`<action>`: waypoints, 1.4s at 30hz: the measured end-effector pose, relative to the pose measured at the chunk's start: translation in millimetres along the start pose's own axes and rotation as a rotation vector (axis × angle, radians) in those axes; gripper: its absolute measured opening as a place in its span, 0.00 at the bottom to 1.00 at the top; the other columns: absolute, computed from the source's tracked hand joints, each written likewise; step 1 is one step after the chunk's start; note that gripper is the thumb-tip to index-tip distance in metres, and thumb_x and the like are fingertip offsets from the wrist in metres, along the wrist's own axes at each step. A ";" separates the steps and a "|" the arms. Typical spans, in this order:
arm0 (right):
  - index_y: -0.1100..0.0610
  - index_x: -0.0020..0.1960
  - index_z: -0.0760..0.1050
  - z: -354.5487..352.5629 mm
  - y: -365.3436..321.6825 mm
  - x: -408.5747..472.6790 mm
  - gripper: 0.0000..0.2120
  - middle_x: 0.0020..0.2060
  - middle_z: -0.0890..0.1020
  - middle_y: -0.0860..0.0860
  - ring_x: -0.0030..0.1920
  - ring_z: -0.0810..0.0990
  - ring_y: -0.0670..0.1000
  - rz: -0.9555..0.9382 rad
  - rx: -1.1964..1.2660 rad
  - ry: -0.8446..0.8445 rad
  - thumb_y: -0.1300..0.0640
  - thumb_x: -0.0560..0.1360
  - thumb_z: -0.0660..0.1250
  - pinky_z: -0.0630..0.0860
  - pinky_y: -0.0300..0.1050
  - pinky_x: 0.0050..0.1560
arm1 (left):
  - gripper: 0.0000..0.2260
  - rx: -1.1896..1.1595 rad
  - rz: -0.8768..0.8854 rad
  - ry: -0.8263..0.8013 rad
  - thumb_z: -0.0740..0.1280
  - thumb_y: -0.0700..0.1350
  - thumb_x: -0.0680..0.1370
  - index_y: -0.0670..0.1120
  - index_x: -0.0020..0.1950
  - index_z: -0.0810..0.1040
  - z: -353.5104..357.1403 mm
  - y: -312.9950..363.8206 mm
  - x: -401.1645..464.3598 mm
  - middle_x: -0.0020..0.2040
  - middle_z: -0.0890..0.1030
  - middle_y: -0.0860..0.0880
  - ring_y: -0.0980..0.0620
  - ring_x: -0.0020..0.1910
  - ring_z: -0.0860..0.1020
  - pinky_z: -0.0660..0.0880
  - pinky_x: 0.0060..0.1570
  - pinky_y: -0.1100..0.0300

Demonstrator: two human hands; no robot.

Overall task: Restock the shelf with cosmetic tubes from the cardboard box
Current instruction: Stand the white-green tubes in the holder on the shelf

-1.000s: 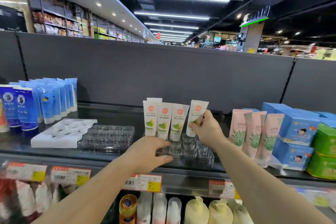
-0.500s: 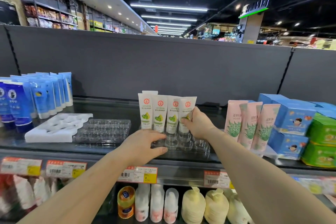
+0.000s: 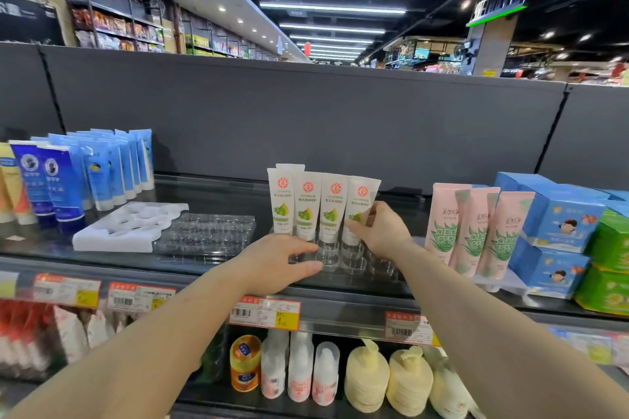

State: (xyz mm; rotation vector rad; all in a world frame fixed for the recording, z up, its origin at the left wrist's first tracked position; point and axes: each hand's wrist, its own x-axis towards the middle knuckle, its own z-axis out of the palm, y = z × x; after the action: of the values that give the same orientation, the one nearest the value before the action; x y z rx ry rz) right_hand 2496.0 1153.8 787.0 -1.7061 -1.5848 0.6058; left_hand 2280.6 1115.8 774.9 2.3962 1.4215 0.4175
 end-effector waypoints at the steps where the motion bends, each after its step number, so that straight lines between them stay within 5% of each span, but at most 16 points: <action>1: 0.55 0.67 0.66 -0.6 -1.2 -3.8 0.24 0.57 0.78 0.48 0.57 0.77 0.48 0.014 0.027 0.030 0.51 0.76 0.69 0.74 0.44 0.53 | 0.24 -0.018 -0.003 0.004 0.61 0.60 0.79 0.55 0.73 0.67 -1.1 1.2 -1.1 0.73 0.68 0.56 0.57 0.70 0.66 0.63 0.68 0.56; 6: 0.56 0.76 0.56 1.4 -13.9 -41.5 0.33 0.68 0.72 0.53 0.65 0.73 0.55 0.093 0.033 0.178 0.47 0.77 0.65 0.72 0.51 0.61 | 0.22 -0.121 0.006 0.107 0.60 0.55 0.80 0.51 0.74 0.67 -12.1 3.4 -19.2 0.74 0.67 0.52 0.53 0.74 0.63 0.62 0.72 0.51; 11: 0.55 0.66 0.68 34.4 -40.8 -92.1 0.19 0.61 0.78 0.50 0.60 0.77 0.54 0.011 -0.009 0.282 0.51 0.78 0.64 0.74 0.49 0.55 | 0.19 -0.040 0.022 0.186 0.59 0.52 0.82 0.51 0.72 0.68 -31.6 -12.3 -66.3 0.68 0.74 0.50 0.52 0.64 0.72 0.68 0.63 0.56; 13: 0.55 0.66 0.70 58.7 -67.5 -120.9 0.17 0.60 0.78 0.48 0.60 0.77 0.52 -0.047 -0.015 0.290 0.53 0.78 0.64 0.73 0.47 0.56 | 0.20 -0.002 0.012 0.208 0.59 0.53 0.81 0.50 0.72 0.68 -42.6 -33.5 -97.7 0.69 0.73 0.50 0.52 0.67 0.70 0.67 0.66 0.55; 16: 0.56 0.66 0.72 110.9 -114.8 -159.6 0.18 0.61 0.78 0.52 0.63 0.75 0.55 -0.135 -0.094 0.201 0.51 0.78 0.63 0.72 0.47 0.59 | 0.21 -0.005 -0.026 0.215 0.61 0.53 0.81 0.49 0.73 0.69 -63.7 -78.5 -154.9 0.72 0.71 0.51 0.52 0.71 0.67 0.63 0.71 0.54; 20: 0.55 0.74 0.64 201.3 -186.9 -200.8 0.27 0.70 0.71 0.51 0.71 0.67 0.55 -0.264 -0.145 -0.014 0.45 0.79 0.61 0.65 0.49 0.71 | 0.22 -0.001 -0.196 0.231 0.61 0.54 0.81 0.48 0.72 0.69 -97.6 -147.9 -245.1 0.70 0.73 0.48 0.47 0.68 0.72 0.67 0.65 0.56; 26: 0.57 0.67 0.71 346.8 -296.5 -254.2 0.22 0.63 0.76 0.57 0.65 0.71 0.59 -0.463 -0.237 -0.241 0.45 0.78 0.62 0.69 0.51 0.64 | 0.22 0.184 -0.438 0.303 0.60 0.54 0.81 0.47 0.73 0.68 -151.7 -254.9 -390.4 0.69 0.74 0.47 0.47 0.70 0.68 0.63 0.66 0.58; 29: 0.55 0.61 0.74 417.8 -340.5 -277.8 0.18 0.57 0.78 0.56 0.60 0.74 0.59 -0.580 -0.267 -0.375 0.44 0.77 0.61 0.72 0.50 0.56 | 0.25 0.286 -0.629 0.304 0.57 0.59 0.81 0.51 0.76 0.63 -164.8 -301.9 -459.5 0.74 0.67 0.48 0.47 0.73 0.63 0.60 0.71 0.53; 32: 0.57 0.68 0.69 477.1 -375.7 -303.7 0.23 0.65 0.74 0.57 0.66 0.70 0.59 -0.702 -0.318 -0.506 0.44 0.79 0.60 0.69 0.52 0.64 | 0.27 0.384 -0.806 0.288 0.56 0.62 0.80 0.52 0.76 0.62 -170.0 -344.2 -519.6 0.76 0.64 0.49 0.46 0.75 0.61 0.60 0.72 0.49; 42: 0.51 0.74 0.61 655.9 -437.8 -316.9 0.30 0.74 0.62 0.53 0.75 0.56 0.57 -0.858 -0.390 -0.550 0.37 0.77 0.58 0.55 0.60 0.73 | 0.28 0.442 -1.167 0.304 0.55 0.64 0.78 0.55 0.77 0.58 -173.4 -474.5 -598.5 0.77 0.61 0.47 0.43 0.76 0.58 0.56 0.73 0.44</action>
State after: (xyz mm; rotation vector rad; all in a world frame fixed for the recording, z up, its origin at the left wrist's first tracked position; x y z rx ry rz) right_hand 1677.6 959.0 666.2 -0.9352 -2.7263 0.3312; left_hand 1559.8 823.5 683.4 1.3287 2.9197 0.1469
